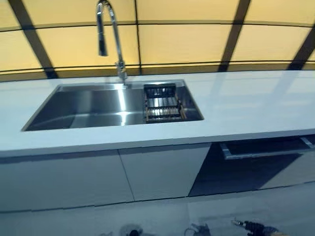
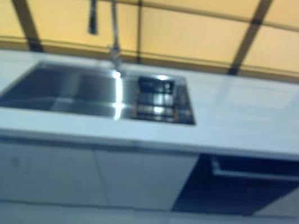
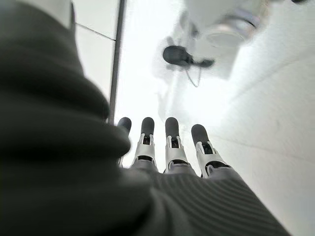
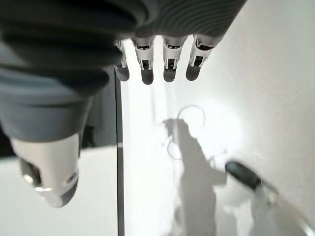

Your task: Take plates into dishwasher

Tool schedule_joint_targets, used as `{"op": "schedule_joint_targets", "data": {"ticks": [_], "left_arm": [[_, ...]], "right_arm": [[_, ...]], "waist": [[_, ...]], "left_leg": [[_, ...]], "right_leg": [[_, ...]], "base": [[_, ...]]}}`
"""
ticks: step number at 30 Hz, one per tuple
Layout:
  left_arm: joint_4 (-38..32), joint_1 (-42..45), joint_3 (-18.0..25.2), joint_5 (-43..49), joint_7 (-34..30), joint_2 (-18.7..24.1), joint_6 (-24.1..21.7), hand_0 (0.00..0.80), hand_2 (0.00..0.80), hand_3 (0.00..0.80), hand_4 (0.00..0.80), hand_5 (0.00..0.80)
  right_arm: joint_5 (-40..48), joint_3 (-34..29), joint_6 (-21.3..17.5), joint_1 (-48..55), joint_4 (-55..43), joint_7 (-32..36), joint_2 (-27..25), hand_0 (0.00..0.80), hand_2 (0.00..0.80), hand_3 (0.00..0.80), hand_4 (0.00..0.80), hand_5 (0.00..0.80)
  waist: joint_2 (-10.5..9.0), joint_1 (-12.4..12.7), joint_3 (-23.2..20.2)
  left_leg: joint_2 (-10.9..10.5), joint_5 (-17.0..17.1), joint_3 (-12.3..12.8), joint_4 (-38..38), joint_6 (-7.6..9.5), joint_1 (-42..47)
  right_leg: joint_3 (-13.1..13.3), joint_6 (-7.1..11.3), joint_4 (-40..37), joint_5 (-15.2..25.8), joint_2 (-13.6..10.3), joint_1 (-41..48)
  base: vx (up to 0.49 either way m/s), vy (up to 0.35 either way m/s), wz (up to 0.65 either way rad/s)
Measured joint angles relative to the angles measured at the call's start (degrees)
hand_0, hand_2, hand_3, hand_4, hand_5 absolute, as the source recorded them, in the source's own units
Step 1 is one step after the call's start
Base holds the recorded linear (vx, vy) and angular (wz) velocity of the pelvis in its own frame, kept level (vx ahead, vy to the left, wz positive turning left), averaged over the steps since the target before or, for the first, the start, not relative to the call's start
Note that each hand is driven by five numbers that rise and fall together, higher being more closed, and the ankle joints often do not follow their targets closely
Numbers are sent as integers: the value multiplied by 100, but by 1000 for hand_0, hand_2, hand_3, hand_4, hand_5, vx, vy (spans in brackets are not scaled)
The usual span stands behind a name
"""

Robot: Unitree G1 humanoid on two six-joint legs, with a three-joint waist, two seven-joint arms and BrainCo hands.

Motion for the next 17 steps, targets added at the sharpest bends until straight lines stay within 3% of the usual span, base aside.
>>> {"op": "schedule_joint_targets", "data": {"ticks": [1, 2, 4, 9, 12, 14, 17], "left_arm": [[7, -43, -252, 321, -20, -6, 59, 0, 0, 0, 0, 0], [9, -113, -425, 470, -41, -13, 123, 0, 0, 0, 0, 0], [29, -340, -508, 532, -30, -5, 308, 0, 0, 0, 0, 0], [178, -439, -497, 325, -42, -107, 355, 0, 0, 0, 0, 0], [194, -316, -472, 222, -4, -164, 260, 0, 0, 0, 0, 0], [183, -174, -470, 186, 30, -199, 192, 0, 0, 0, 0, 0], [93, -2, -452, 184, 38, -203, 184, 0, 0, 0, 0, 0]], "right_arm": [[11, 10, -167, 42, -5, -70, 127, 0, 0, 0, 0, 0], [23, 10, -240, 110, 4, -130, 207, 0, 0, 0, 0, 0], [345, -23, -246, 149, 117, -224, 392, 0, 0, 0, 0, 0], [694, -219, -142, 197, 454, -392, 938, 0, 0, 0, 0, 0], [608, -188, 15, 245, 486, -404, 1105, 0, 0, 0, 0, 0], [612, -171, 41, 248, 486, -414, 1089, 0, 0, 0, 0, 0], [615, -126, 40, 265, 471, -443, 1069, 0, 0, 0, 0, 0]], "waist": [[65, -147, 4], [177, -285, -5], [153, -446, 6], [83, -451, -4], [73, -461, -12], [87, -437, -54], [91, -443, -69]], "left_leg": [[-26, -175, 280, -82, 76, 95], [-74, -227, 400, -365, 14, 223], [-234, 37, 402, -895, 43, 466], [-314, 70, 485, -1259, 167, 702], [-253, 51, 517, -1272, 149, 740], [-194, 61, 585, -1269, 77, 732], [-155, 73, 585, -1256, 39, 746]], "right_leg": [[-26, 47, -15, 27, -6, 63], [-40, 67, -10, 35, 50, 74], [-1, 76, -6, 72, -36, 46], [186, 63, 295, 89, -166, -130], [471, 159, -209, 310, 31, -200], [570, 112, -404, 425, 140, -181], [580, 72, -518, 494, 213, -106]], "base": [[-84, 258, 34], [-58, 232, 59], [-33, 226, 30], [-16, 134, -12], [-22, 45, -11], [-9, 31, -13], [-4, 10, -3]]}}
